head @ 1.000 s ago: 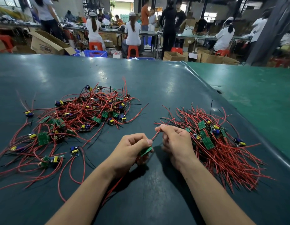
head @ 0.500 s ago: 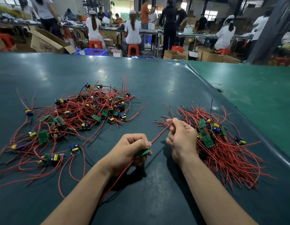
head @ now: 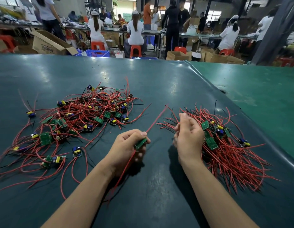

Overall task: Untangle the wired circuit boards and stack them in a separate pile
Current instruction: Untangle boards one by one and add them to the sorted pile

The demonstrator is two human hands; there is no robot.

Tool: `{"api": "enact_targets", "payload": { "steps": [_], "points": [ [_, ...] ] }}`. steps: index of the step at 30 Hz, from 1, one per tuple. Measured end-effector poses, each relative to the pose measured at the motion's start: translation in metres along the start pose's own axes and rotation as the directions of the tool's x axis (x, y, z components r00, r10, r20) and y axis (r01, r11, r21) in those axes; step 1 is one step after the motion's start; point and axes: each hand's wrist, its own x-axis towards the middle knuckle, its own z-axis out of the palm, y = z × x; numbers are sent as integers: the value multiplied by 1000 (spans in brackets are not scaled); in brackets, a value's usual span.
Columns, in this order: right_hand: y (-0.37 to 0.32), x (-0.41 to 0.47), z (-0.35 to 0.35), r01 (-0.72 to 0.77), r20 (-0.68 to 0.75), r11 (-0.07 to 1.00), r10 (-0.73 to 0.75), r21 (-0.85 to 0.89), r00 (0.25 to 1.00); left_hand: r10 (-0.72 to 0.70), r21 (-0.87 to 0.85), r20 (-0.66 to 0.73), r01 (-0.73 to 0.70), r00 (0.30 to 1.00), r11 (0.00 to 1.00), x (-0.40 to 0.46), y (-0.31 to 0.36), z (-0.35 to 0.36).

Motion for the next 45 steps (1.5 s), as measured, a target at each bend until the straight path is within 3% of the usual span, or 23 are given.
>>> {"api": "enact_targets", "payload": {
  "steps": [3, 5, 7, 12, 21, 30, 35, 37, 39, 42, 45],
  "points": [
    [1, -15, 5, -201, 305, 977, 214, -73, 928, 33, 33, -41, -32, 999, 999, 0, -1, 3],
    [4, -27, 10, -242, 490, 967, 251, -83, 835, 46, 76, -13, -45, 999, 996, -1, -2, 5],
    [4, -29, 12, -275, 553, 961, 250, -39, 795, 40, 123, -10, -39, 999, 992, -3, -1, 6],
    [2, -22, 8, -250, 493, 968, 234, -35, 838, 12, 192, -5, -10, 1000, 981, -3, 3, 6],
    [4, -8, 6, -191, 221, 979, 171, 75, 960, -11, 80, 75, 5, 997, 997, -5, 5, 7],
    [2, 2, 2, -165, 13, 965, 165, 202, 986, -8, 106, 140, -7, 990, 994, -4, 1, 0],
    [-4, 10, -4, -133, -77, 929, 169, 345, 983, -3, 8, 113, 2, 994, 1000, -3, 1, -1],
    [-7, 10, -6, -182, -3, 912, 197, 367, 980, 27, -6, 49, -27, 998, 1000, -2, 1, -1],
    [-5, -3, -2, -239, 189, 959, 210, 151, 959, 94, -66, -38, -97, 995, 993, 0, 0, 1],
    [-1, -28, 9, -140, 552, 970, 230, -201, 801, 114, -103, -138, -129, 984, 986, 1, 1, 2],
    [-4, -32, 8, -143, 685, 973, 228, -179, 692, 112, -70, -117, -121, 987, 990, 1, 1, 2]
  ]
}}
